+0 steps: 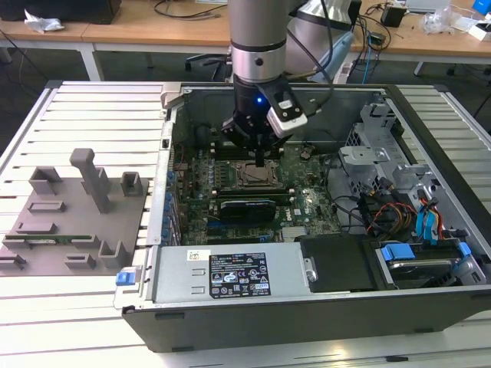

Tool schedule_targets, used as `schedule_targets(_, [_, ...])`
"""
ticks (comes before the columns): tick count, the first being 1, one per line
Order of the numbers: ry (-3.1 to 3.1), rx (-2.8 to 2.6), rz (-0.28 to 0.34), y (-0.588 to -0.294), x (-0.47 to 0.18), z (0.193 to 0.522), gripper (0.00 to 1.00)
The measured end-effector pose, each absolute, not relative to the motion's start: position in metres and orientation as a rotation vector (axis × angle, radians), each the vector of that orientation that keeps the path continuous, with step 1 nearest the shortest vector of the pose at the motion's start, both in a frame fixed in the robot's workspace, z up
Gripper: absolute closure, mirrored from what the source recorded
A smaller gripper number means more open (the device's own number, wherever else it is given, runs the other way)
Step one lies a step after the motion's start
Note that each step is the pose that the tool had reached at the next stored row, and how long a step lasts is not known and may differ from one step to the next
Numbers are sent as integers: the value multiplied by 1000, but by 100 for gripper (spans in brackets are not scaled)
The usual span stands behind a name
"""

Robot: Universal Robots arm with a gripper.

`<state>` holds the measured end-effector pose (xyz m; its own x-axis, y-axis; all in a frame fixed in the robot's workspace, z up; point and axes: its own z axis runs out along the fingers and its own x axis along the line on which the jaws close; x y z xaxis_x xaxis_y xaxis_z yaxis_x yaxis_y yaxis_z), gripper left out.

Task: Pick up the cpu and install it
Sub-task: 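Install the second cpu locking lever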

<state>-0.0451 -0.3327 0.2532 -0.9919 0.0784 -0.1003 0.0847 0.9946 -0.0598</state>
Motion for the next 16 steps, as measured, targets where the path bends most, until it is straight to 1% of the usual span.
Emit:
schedule_targets(6, [3040, 125, -89, -348, -47, 251, 89])
schedule_targets(16, [3040, -10, -81, -349, -52, 241, 89])
